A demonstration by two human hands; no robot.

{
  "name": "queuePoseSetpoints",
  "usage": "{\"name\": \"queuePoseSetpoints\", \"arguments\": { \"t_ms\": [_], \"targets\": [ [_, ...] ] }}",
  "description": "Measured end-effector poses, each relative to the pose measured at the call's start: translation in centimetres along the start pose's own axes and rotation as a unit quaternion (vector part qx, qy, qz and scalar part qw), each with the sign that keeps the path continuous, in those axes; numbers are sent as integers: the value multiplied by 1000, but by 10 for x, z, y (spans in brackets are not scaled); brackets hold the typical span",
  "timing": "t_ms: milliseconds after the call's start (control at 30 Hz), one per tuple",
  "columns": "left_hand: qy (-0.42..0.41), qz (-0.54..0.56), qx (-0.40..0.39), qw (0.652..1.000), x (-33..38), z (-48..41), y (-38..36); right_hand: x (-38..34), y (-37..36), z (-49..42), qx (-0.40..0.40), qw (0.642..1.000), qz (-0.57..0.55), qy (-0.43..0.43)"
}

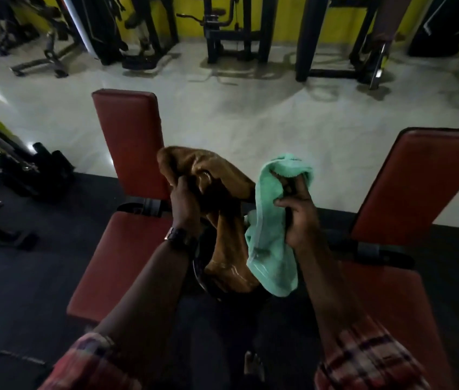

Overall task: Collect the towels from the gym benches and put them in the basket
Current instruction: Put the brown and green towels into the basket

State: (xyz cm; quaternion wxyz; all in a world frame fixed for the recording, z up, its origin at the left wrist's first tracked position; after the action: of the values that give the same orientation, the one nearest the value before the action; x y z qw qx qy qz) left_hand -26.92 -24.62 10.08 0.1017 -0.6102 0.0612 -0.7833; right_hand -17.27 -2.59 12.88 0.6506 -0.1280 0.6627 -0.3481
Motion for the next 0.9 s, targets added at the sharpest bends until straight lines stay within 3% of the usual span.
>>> {"name": "queuePoseSetpoints", "arguments": {
  "t_ms": [133, 433, 533, 600, 667, 733, 900],
  "targets": [
    [81, -171, -36, 981, -53, 1, -7, -8, 27, -12, 55, 998, 26, 7],
    [57, -107, -40, 992, -49, -18, -27, -5, 18, -50, 43, 997, 61, 2],
    [51, -89, -28, 994, -39, -23, -26, 4, 5, -64, 39, 986, 160, 1],
    [51, -94, -23, 994, -36, -24, -21, 18, 5, -75, 58, 948, 313, -20],
    [50, -97, -9, 994, -34, -26, -11, 38, 15, -86, 59, 878, 471, -62],
    [43, -90, 9, 995, -32, -28, 0, 64, 27, -89, 40, 837, 531, -123],
    [13, -75, 35, 996, -29, -24, 15, 96, 24, -81, 83, 886, 420, -179]
  ]
}}
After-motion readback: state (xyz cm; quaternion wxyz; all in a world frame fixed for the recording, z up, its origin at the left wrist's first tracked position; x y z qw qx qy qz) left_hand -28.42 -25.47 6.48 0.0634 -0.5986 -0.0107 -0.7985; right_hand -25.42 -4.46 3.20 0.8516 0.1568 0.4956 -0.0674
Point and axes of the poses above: each hand's wrist, its own z-axis away from the middle knuckle, its own y-axis out of the back of the hand, x = y × z, the point moved 10 cm from there along -z, towards the middle knuckle, and after that the axes turned 5 degrees about -y, right-handed, at the moved point
